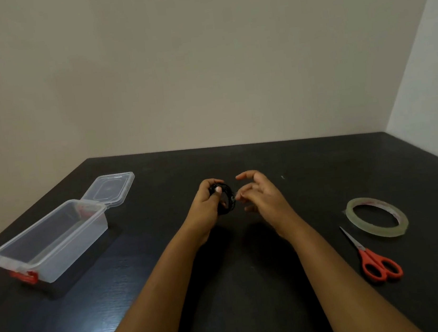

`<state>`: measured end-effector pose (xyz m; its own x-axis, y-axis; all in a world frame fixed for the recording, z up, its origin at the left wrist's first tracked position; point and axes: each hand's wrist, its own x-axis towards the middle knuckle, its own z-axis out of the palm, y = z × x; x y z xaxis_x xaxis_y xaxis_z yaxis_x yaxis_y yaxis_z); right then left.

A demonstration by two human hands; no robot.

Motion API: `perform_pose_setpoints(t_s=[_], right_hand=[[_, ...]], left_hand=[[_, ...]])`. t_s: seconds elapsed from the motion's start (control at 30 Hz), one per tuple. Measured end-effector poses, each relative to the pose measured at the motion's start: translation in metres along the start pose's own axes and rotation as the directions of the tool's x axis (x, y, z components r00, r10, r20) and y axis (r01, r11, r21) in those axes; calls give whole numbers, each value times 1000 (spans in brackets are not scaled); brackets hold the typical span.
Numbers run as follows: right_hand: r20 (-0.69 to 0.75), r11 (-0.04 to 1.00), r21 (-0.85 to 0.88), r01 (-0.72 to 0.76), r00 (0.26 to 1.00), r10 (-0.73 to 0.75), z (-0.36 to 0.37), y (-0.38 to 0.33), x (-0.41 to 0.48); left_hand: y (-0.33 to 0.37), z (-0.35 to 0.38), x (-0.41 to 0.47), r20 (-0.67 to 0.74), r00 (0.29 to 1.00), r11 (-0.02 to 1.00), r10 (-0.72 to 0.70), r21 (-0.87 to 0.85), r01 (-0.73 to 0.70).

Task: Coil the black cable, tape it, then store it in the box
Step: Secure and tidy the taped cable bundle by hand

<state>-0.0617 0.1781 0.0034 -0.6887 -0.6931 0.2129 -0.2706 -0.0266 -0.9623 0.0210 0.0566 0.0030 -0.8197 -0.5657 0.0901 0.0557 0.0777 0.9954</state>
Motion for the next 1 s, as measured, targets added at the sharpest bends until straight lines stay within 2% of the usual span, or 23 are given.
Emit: perform_pose_setpoints(t_s=[0.1,0.23,0.37,0.47,0.53,0.7,0.8,0.93,1.0], right_hand=[[6,981,-165,100,995,-100,2,3,-1],[-37,952,-218,214,973,-227,4,0,-2],[-45,948,-216,233,968,-248,1,-1,-2],[-41,946,-208,249,964,-262,1,0,-2],[-57,946,-205,251,962,-267,1,-1,-2],[-76,950,-174,259,958,-276,0,-2,-1],[-83,947,-187,263,956,-282,1,-2,-1],[-78,939,-206,276,952,-297,0,-3,-2],[-60,926,-246,286,949,-309,0,-3,-3]], left_hand=[[1,1,-1,26,999,998,48,45,-49],[3,3,-4,88,992,987,95,120,-105],[3,5,-7,154,985,991,79,94,-94],[3,4,-6,110,991,996,77,-55,-71],[2,1,-5,76,995,994,66,-89,-59],[5,-3,-5,121,993,999,-14,-44,19],[10,-3,-8,170,983,992,-65,-94,82],[10,-4,-8,161,987,999,-26,51,18],[9,-5,-8,163,987,998,-10,68,-1]])
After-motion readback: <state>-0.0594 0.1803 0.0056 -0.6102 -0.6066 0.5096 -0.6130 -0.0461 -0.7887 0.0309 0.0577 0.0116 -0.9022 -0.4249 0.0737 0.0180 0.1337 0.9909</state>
